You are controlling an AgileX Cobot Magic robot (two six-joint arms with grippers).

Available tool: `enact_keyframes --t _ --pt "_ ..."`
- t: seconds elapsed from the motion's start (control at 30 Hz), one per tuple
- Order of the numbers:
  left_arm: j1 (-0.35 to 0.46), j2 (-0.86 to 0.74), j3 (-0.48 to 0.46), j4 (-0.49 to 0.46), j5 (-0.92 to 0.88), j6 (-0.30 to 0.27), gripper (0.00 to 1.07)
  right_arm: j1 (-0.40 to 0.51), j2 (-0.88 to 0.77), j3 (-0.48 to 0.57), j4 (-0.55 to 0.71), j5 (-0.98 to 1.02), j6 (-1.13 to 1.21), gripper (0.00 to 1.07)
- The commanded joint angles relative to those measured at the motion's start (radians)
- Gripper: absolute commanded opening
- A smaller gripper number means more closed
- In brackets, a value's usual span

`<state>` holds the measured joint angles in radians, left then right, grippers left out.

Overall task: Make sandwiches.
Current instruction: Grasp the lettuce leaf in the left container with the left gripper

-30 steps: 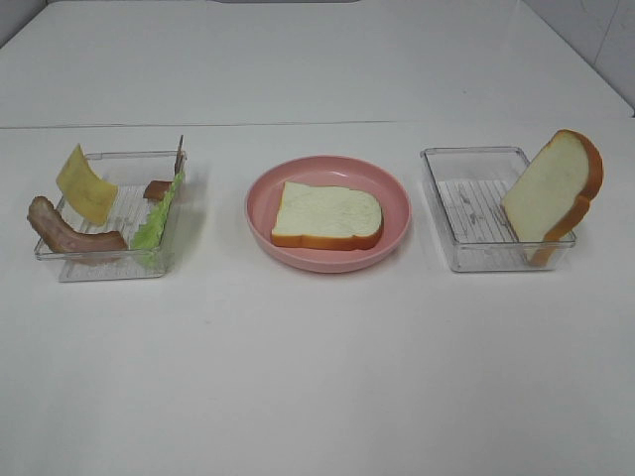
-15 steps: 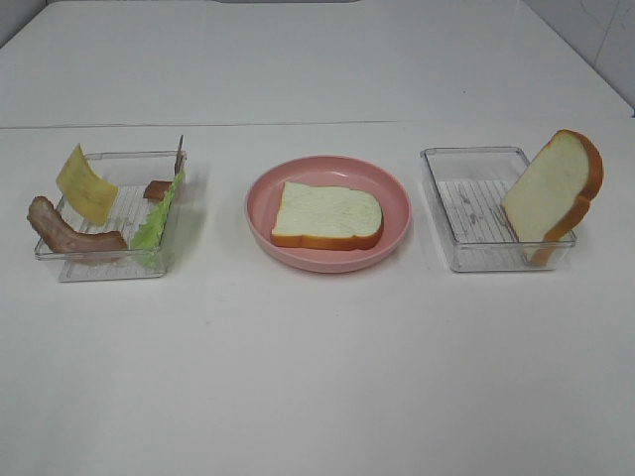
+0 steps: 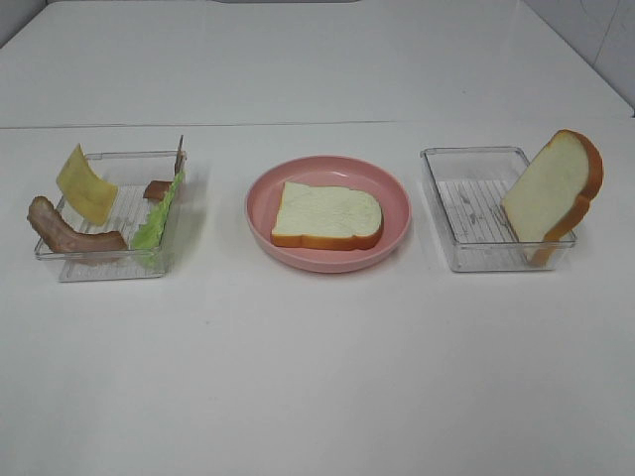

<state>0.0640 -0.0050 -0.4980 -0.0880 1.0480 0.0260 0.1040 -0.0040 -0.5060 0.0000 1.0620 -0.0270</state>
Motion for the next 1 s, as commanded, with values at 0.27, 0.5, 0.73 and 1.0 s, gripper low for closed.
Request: enact_keyframes --t 0.27,0.5,0.73,1.0 --pt "-0.002 -0.017 -0.001 -0.002 -0.014 -0.006 1.0 -0.072 -0.025 0.005 0.0 -0.012 -0.01 0.85" --pt "-0.002 -0.017 -0.001 -0.002 -0.014 -0.006 1.0 -0.073 -0.024 0.005 0.0 -0.012 -0.01 0.85" --pt "-0.002 0.027 -0.008 0.001 -0.004 -0.04 1.0 -0.073 -0.024 0.005 0.0 -0.012 -0.01 0.85" --pt "-0.002 0.357 -0.119 0.026 0.112 -0.113 1.02 -0.073 -0.024 0.005 0.0 -0.012 -0.01 0.85"
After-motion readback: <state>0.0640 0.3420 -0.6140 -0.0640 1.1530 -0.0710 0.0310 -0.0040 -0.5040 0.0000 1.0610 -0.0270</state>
